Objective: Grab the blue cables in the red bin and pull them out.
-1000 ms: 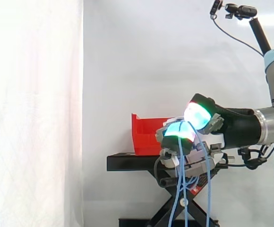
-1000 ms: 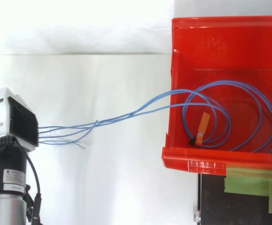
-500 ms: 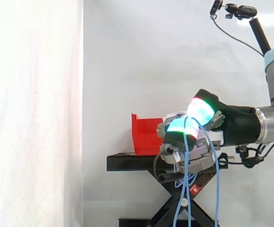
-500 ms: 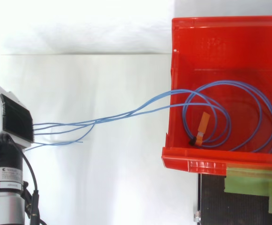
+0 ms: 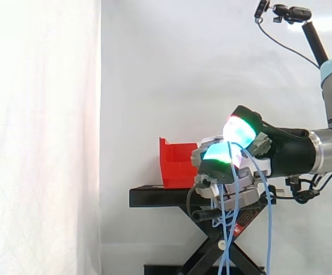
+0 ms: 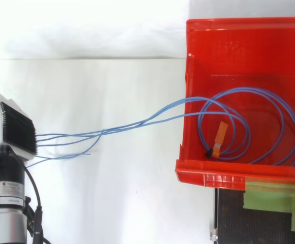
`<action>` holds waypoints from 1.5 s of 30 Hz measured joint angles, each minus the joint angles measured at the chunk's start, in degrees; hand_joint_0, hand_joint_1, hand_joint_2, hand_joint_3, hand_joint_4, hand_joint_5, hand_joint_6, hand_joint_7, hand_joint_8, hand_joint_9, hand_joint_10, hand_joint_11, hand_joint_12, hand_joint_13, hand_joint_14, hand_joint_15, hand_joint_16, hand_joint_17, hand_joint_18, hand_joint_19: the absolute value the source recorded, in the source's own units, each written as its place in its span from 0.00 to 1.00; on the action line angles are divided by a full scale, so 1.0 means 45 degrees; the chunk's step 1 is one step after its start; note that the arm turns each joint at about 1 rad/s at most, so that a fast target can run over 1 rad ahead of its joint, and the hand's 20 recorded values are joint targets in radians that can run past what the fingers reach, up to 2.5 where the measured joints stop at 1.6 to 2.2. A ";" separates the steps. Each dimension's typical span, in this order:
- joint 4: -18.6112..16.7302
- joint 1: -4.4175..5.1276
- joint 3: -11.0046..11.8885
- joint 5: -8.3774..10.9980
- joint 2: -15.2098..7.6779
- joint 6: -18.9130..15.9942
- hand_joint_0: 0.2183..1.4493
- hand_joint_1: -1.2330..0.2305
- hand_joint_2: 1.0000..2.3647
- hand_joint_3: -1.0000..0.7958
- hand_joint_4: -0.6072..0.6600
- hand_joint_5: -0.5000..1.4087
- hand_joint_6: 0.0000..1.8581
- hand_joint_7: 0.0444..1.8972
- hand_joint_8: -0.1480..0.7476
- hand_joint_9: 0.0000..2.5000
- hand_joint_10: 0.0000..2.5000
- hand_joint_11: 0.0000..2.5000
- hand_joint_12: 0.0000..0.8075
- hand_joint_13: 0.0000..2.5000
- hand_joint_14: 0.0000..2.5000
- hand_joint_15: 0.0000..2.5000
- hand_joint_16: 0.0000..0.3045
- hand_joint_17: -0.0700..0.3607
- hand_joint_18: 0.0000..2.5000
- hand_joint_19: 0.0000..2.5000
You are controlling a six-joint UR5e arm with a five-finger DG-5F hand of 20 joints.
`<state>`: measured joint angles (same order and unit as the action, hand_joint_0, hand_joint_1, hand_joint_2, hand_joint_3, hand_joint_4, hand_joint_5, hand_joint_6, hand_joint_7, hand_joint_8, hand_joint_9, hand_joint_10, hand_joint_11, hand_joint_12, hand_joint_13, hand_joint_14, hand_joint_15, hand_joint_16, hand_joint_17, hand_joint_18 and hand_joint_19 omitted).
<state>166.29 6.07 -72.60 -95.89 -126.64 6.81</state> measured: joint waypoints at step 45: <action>0.0039 -0.0018 0.0055 -0.0019 0.0012 -0.0019 0.58 0.18 0.00 0.08 0.51 0.69 0.00 0.44 0.44 0.44 0.01 0.32 0.37 0.48 0.63 0.58 0.14 0.38 0.51 0.71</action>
<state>166.46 5.99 -72.35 -95.98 -126.58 6.72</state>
